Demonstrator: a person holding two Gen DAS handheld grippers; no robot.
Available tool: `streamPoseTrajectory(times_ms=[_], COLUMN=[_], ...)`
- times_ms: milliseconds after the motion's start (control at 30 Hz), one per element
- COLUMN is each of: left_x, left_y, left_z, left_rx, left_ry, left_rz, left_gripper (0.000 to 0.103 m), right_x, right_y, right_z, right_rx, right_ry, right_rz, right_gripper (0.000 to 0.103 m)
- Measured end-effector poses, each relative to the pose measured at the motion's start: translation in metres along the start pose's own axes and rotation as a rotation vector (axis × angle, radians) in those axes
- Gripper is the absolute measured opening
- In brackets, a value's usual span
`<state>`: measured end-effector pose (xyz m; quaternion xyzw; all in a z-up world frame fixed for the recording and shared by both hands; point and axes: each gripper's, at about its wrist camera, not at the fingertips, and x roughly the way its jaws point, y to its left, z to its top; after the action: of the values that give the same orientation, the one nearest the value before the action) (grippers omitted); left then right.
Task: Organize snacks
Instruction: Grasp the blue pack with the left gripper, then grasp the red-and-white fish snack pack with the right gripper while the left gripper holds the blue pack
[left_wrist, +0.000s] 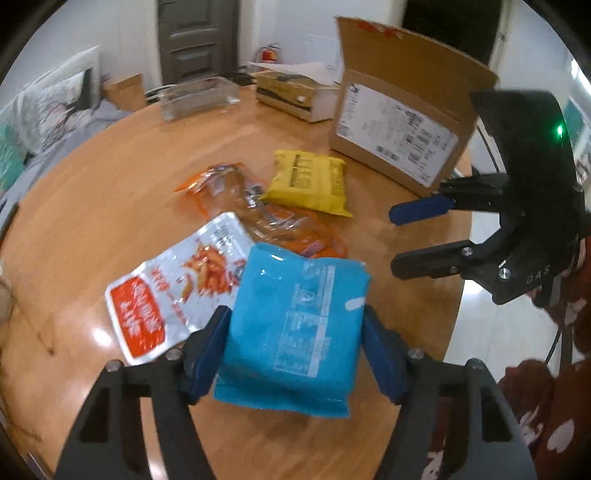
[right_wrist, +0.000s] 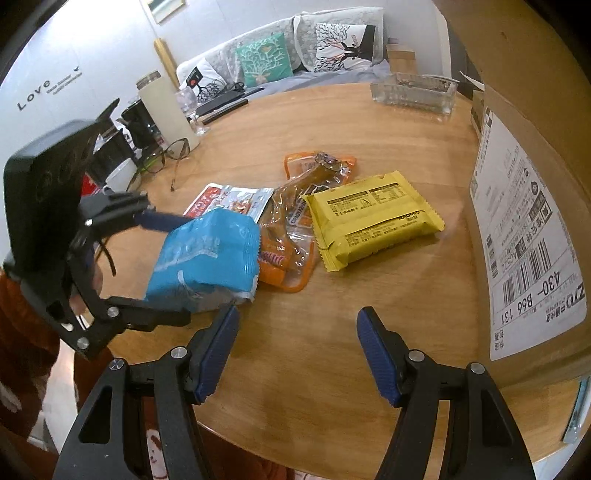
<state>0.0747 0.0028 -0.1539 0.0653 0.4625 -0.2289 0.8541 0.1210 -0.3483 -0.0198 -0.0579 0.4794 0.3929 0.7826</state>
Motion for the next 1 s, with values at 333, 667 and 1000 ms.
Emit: streamPoseTrajectory(times_ms=[333, 667, 1000], left_x=[-0.042, -0.051, -0.037], left_y=[0.029, 0.064, 0.068], left_z=[-0.055, -0.076, -0.073], left_rx=[-0.194, -0.336, -0.331], left_ry=[-0.027, -0.065, -0.062], left_rz=[0.217, 0.279, 0.29], left_gripper=[0.064, 0.064, 0.063], right_x=[-0.008, 0.065, 0.128], right_y=[0.033, 0.082, 0.086], right_z=[0.027, 0.084, 0.106], right_rx=[-0.16, -0.429, -0.492], right_ry=[-0.035, 0.054, 0.127], right_rz=[0.03, 0.098, 0.083], right_gripper=[0.064, 0.066, 0.081])
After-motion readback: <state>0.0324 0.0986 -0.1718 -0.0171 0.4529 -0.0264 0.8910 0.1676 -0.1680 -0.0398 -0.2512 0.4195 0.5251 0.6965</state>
